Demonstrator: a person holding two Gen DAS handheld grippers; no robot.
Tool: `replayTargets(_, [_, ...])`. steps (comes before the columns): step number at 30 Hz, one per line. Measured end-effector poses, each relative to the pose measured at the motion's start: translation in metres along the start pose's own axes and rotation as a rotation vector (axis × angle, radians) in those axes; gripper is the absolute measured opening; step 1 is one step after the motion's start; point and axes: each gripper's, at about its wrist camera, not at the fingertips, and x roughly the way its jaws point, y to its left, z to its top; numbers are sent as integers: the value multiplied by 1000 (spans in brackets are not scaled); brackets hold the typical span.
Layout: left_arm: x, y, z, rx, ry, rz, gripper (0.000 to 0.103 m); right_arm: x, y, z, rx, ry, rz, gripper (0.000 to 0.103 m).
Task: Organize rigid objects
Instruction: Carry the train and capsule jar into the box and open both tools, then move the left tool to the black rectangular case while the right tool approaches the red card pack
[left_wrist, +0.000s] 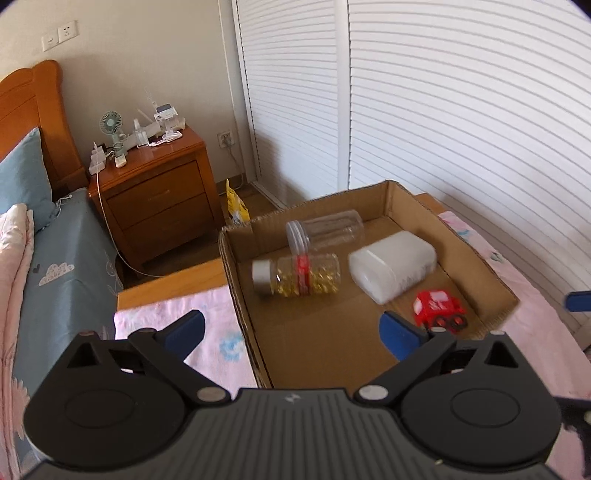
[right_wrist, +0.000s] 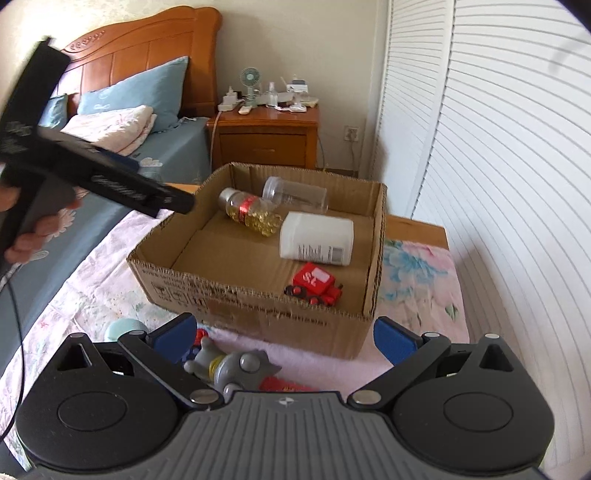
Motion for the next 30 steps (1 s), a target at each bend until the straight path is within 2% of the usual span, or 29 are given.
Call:
replayTargets(11, [-39, -21, -71, -7, -11, -52, 101, 4, 16, -51, 93, 25, -55, 103])
replayTargets(14, [-43, -30, -88, 0, -3, -62, 101, 6, 20, -66, 91, 29, -90, 103])
replayTargets(18, [-41, -43, -110, 28, 5, -78, 101, 13, 19, -82, 102, 54, -91, 103])
replayTargets(22, [-24, -52, -123, 30, 34, -39, 101, 17, 12, -95, 154, 65, -65, 103])
replayTargets(30, [0, -51, -128, 10, 48, 90, 101, 18, 9, -107, 182, 74, -40, 103])
